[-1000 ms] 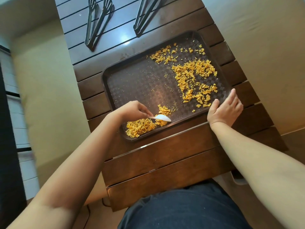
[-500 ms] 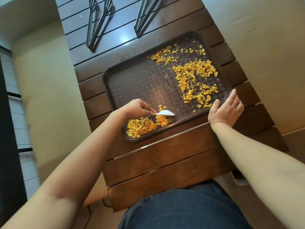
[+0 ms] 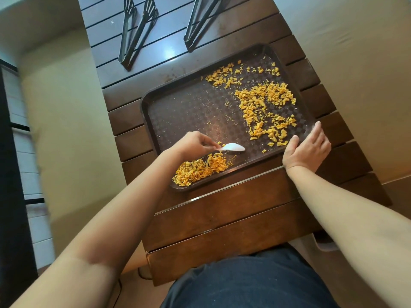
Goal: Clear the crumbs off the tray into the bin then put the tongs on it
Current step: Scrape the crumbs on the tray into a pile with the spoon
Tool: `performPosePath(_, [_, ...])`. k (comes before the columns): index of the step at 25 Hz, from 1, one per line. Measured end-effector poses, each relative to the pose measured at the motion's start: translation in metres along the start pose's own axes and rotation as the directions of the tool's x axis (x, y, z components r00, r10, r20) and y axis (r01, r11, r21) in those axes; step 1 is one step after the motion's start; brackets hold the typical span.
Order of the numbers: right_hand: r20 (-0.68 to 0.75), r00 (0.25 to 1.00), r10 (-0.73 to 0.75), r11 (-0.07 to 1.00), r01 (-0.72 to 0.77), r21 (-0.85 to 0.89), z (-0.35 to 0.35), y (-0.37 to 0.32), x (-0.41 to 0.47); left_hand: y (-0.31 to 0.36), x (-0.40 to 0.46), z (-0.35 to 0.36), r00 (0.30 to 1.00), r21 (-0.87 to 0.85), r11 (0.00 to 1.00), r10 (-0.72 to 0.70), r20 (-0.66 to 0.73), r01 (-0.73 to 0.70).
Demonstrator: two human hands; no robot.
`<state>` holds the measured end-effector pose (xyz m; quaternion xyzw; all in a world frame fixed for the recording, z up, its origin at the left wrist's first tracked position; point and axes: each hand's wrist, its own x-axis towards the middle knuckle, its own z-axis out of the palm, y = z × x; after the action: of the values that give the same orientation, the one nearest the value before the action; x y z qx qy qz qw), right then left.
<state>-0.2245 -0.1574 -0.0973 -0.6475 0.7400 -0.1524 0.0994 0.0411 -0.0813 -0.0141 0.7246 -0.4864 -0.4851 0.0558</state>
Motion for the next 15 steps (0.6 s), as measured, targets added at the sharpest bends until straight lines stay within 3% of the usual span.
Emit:
performPosePath(7, [-0.008, 1.000, -0.008, 1.000, 0.008, -0.003, 0.000, 0.000, -0.001, -0.015, -0.021, -0.020, 0.997, 0.286, 0.958, -0.017, 0.071, -0.004])
performPosePath(9, [-0.009, 1.000, -0.011, 1.000, 0.011, -0.001, 0.001, 0.000, -0.001, -0.023, -0.028, -0.029, 0.997, 0.298, 0.954, -0.026, 0.067, 0.004])
performPosePath(12, [-0.008, 1.000, -0.007, 1.000, 0.007, 0.003, 0.000, 0.000, -0.001, -0.029, -0.026, -0.033, 0.998, 0.075, 0.997, -0.011, -0.055, 0.015])
performPosePath(15, [-0.009, 1.000, -0.005, 1.000, 0.005, 0.006, 0.000, -0.001, -0.001, -0.032, -0.016, -0.028, 0.977, -0.125, 0.990, -0.083, -0.198, 0.059])
